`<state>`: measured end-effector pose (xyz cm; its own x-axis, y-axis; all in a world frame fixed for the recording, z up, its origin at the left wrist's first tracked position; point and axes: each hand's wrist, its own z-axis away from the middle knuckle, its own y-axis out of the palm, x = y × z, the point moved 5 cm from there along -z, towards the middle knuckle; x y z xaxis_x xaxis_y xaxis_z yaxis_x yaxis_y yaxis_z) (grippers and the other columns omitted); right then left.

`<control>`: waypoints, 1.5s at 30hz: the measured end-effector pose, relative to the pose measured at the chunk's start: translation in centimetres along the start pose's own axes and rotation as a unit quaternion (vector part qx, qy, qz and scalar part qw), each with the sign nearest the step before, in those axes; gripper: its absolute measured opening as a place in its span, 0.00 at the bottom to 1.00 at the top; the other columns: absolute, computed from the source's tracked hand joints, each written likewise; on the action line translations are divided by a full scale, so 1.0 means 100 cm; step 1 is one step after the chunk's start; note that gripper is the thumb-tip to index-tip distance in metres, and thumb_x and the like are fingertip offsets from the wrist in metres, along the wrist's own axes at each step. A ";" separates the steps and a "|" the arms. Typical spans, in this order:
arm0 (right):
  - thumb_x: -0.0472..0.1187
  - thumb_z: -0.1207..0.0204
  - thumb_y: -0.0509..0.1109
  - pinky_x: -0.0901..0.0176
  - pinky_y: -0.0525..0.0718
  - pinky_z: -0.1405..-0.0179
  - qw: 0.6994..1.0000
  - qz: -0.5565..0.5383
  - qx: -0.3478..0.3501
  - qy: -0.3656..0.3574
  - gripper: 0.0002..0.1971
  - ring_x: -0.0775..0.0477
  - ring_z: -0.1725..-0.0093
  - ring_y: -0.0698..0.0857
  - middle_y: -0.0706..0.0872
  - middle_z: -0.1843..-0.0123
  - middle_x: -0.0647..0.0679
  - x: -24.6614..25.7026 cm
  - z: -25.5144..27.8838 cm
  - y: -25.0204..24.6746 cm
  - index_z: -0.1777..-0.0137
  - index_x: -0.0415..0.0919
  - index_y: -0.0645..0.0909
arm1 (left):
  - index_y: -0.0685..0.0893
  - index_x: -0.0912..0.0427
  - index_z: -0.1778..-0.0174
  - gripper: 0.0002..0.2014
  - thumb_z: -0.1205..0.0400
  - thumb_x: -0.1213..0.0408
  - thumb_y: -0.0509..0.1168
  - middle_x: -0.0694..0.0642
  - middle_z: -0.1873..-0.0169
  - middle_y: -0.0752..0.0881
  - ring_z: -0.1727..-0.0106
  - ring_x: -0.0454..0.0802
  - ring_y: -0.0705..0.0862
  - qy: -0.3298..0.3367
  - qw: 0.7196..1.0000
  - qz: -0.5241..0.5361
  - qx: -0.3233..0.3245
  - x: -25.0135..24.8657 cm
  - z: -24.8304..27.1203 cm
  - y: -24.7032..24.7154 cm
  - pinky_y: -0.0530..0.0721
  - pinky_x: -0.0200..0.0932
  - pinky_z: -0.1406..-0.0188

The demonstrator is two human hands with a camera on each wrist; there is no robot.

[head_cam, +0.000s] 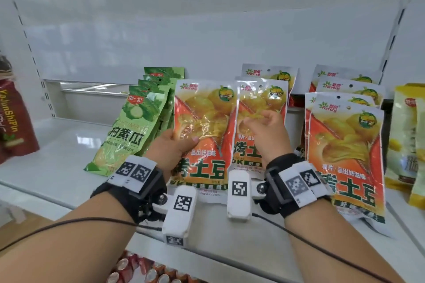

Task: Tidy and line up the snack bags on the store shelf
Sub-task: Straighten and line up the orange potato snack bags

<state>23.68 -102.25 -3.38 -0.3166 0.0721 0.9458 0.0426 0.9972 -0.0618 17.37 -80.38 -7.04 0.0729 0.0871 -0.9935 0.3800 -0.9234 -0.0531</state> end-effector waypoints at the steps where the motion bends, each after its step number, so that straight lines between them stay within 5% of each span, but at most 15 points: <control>1: 0.47 0.28 0.72 0.63 0.75 0.56 0.999 0.031 -0.005 0.014 0.27 0.56 0.48 0.78 0.75 0.36 0.52 0.000 -0.005 -0.005 0.30 0.49 0.69 | 0.78 0.61 0.46 0.19 0.27 0.60 0.76 0.59 0.61 0.92 0.62 0.60 0.91 -0.012 1.000 -0.004 -0.011 0.002 -0.004 -0.003 0.87 0.51 0.65; 5: 0.46 0.31 0.70 0.41 0.76 0.34 0.991 0.118 -0.034 0.058 0.33 0.42 0.34 0.76 0.73 0.31 0.46 -0.008 -0.016 -0.026 0.26 0.46 0.66 | 0.69 0.65 0.29 0.31 0.24 0.63 0.74 0.67 0.40 0.84 0.46 0.66 0.86 -0.043 0.995 -0.075 -0.046 0.015 -0.014 -0.004 0.84 0.64 0.44; 9: 0.45 0.32 0.71 0.41 0.81 0.40 0.989 0.076 -0.001 0.123 0.36 0.41 0.43 0.82 0.78 0.37 0.44 -0.034 -0.015 -0.032 0.25 0.43 0.62 | 0.59 0.62 0.22 0.40 0.24 0.56 0.73 0.66 0.30 0.75 0.41 0.61 0.80 -0.020 0.953 -0.283 -0.109 0.009 -0.011 -0.002 0.83 0.55 0.53; 12: 0.43 0.34 0.72 0.37 0.82 0.40 0.987 0.055 0.019 0.150 0.35 0.37 0.44 0.84 0.80 0.39 0.41 -0.046 -0.013 -0.031 0.28 0.44 0.62 | 0.60 0.61 0.20 0.39 0.23 0.53 0.70 0.63 0.21 0.64 0.24 0.61 0.67 0.041 0.923 -0.362 -0.127 -0.008 -0.011 0.011 0.71 0.58 0.27; 14: 0.41 0.32 0.71 0.35 0.82 0.42 0.987 0.043 0.009 0.151 0.31 0.34 0.45 0.84 0.81 0.40 0.38 -0.049 -0.016 -0.035 0.30 0.42 0.64 | 0.62 0.58 0.19 0.35 0.21 0.55 0.68 0.59 0.20 0.64 0.24 0.57 0.68 0.068 0.940 -0.322 -0.087 -0.015 -0.013 0.025 0.71 0.53 0.28; 16: 0.38 0.28 0.71 0.40 0.83 0.51 0.990 0.031 -0.009 0.134 0.32 0.40 0.48 0.83 0.79 0.37 0.40 -0.049 -0.020 -0.040 0.26 0.37 0.63 | 0.65 0.54 0.20 0.31 0.19 0.56 0.66 0.54 0.23 0.70 0.33 0.53 0.76 0.065 0.963 -0.256 -0.046 -0.019 -0.015 0.040 0.78 0.44 0.39; 18: 0.39 0.27 0.71 0.55 0.79 0.63 0.993 0.012 -0.021 0.120 0.32 0.53 0.57 0.80 0.78 0.45 0.49 -0.048 -0.021 -0.044 0.24 0.38 0.63 | 0.66 0.53 0.20 0.30 0.18 0.53 0.64 0.53 0.25 0.74 0.33 0.53 0.77 0.062 0.974 -0.219 -0.008 -0.021 -0.018 0.057 0.77 0.49 0.34; 21: 0.47 0.26 0.70 0.42 0.84 0.44 0.991 -0.032 -0.023 0.130 0.24 0.41 0.46 0.86 0.84 0.46 0.43 -0.048 -0.021 -0.047 0.32 0.38 0.73 | 0.61 0.53 0.19 0.34 0.20 0.51 0.65 0.52 0.33 0.79 0.40 0.54 0.81 0.039 0.985 -0.168 0.017 -0.022 -0.027 0.076 0.80 0.52 0.41; 24: 0.52 0.20 0.63 0.68 0.84 0.59 0.995 -0.053 -0.025 0.078 0.15 0.56 0.61 0.87 0.86 0.58 0.44 -0.036 -0.018 -0.053 0.51 0.40 0.80 | 0.58 0.51 0.18 0.37 0.21 0.49 0.66 0.58 0.30 0.77 0.34 0.59 0.79 0.013 0.995 -0.102 0.017 -0.031 -0.038 0.089 0.77 0.57 0.34; 27: 0.45 0.17 0.62 0.56 0.78 0.63 0.995 -0.086 -0.039 0.029 0.12 0.46 0.68 0.80 0.79 0.68 0.44 -0.029 -0.017 -0.059 0.61 0.42 0.78 | 0.66 0.56 0.22 0.33 0.20 0.48 0.65 0.59 0.37 0.82 0.38 0.57 0.82 0.020 0.998 -0.046 0.026 -0.047 -0.044 0.102 0.78 0.62 0.32; 30: 0.40 0.16 0.60 0.56 0.75 0.67 0.991 -0.130 -0.029 0.016 0.16 0.53 0.75 0.75 0.75 0.77 0.53 -0.026 -0.017 -0.059 0.66 0.46 0.78 | 0.74 0.58 0.27 0.27 0.20 0.49 0.66 0.57 0.45 0.87 0.44 0.55 0.86 0.027 0.998 0.013 0.063 -0.059 -0.048 0.113 0.84 0.55 0.40; 34: 0.40 0.17 0.62 0.56 0.75 0.62 0.983 -0.182 -0.019 -0.007 0.22 0.54 0.72 0.74 0.75 0.77 0.56 -0.020 -0.019 -0.061 0.72 0.53 0.85 | 0.85 0.57 0.54 0.05 0.17 0.65 0.65 0.55 0.61 0.88 0.61 0.51 0.87 0.058 0.995 0.066 0.055 -0.066 -0.049 0.113 0.87 0.47 0.56; 39: 0.41 0.22 0.69 0.63 0.84 0.69 0.983 -0.177 0.046 0.026 0.04 0.55 0.70 0.87 0.87 0.71 0.55 -0.025 -0.016 -0.051 0.58 0.46 0.84 | 0.81 0.60 0.63 0.11 0.15 0.69 0.60 0.57 0.71 0.88 0.70 0.52 0.87 0.051 0.982 0.171 0.058 -0.064 -0.051 0.113 0.89 0.53 0.60; 41: 0.38 0.22 0.69 0.61 0.84 0.68 0.988 -0.145 0.053 0.028 0.05 0.55 0.70 0.88 0.88 0.71 0.54 -0.032 -0.015 -0.048 0.60 0.45 0.82 | 0.80 0.61 0.63 0.12 0.14 0.70 0.59 0.56 0.73 0.88 0.73 0.50 0.88 0.055 0.975 0.205 0.061 -0.063 -0.051 0.113 0.89 0.48 0.70; 45: 0.36 0.21 0.67 0.56 0.85 0.63 0.989 -0.147 0.018 0.016 0.09 0.52 0.69 0.88 0.88 0.72 0.54 -0.037 -0.018 -0.051 0.63 0.45 0.81 | 0.84 0.54 0.66 0.12 0.16 0.65 0.62 0.51 0.72 0.89 0.72 0.46 0.86 0.070 0.976 0.183 0.093 -0.051 -0.050 0.113 0.87 0.47 0.62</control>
<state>26.38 -107.61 -5.99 -0.2799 -0.2220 0.9340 -0.0813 0.9749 0.2074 25.94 -89.35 -2.09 0.3027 -0.2240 -0.9264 0.1312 -0.9529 0.2733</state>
